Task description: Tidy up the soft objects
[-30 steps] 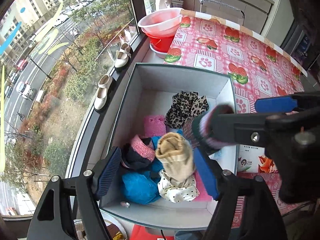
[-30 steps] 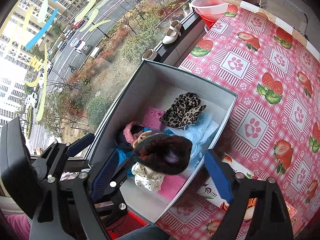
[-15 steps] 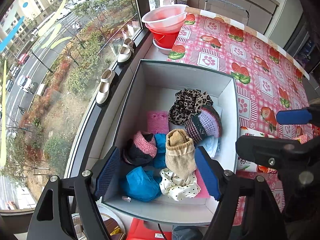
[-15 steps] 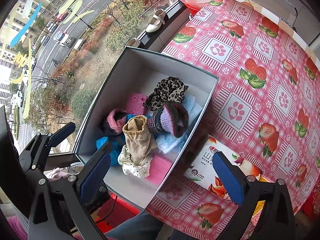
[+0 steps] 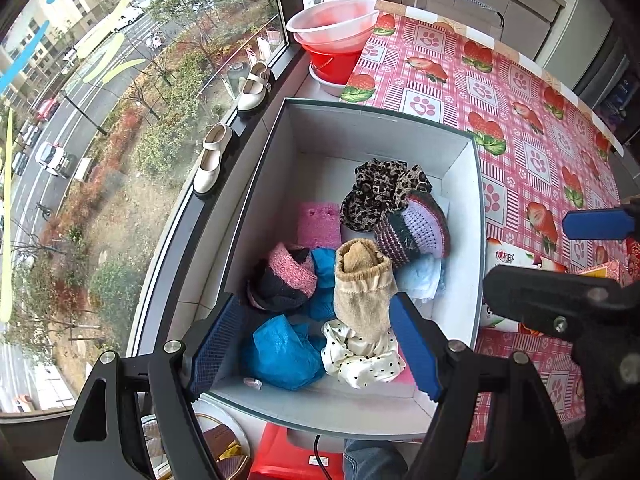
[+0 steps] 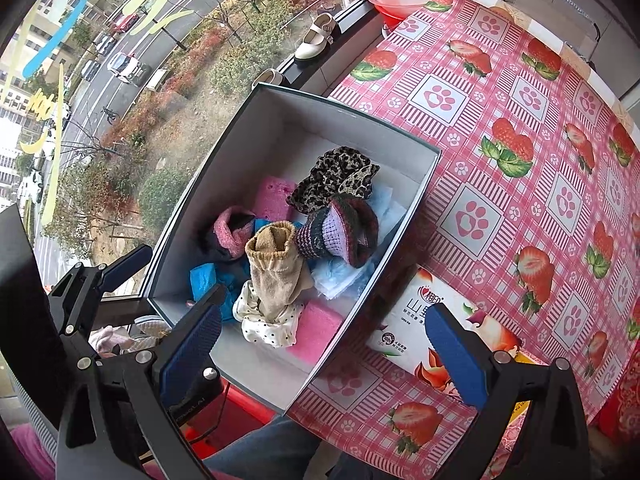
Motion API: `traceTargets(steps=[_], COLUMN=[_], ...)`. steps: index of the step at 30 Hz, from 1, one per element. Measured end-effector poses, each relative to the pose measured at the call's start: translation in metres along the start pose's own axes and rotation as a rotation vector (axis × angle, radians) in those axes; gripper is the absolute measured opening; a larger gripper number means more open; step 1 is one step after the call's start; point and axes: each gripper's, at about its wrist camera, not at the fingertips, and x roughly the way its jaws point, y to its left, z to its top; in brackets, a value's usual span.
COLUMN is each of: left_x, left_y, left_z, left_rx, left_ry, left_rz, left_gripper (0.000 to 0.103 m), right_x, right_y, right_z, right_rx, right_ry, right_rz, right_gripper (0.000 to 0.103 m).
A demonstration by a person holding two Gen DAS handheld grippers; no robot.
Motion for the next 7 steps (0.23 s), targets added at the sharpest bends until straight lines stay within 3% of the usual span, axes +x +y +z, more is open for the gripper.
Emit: traceTargets(steps=[7], left_x=[-0.011], left_y=[-0.001], left_z=[-0.001], left_rx=[0.025], left_ry=[-0.067], left_rz=[-0.051], left_gripper=[0.080], right_x=[0.004], right_y=[-0.001], right_z=[-0.003], right_rx=[0.008], right_ry=[0.006], right_rz=[0.002], right_gripper=[0.102])
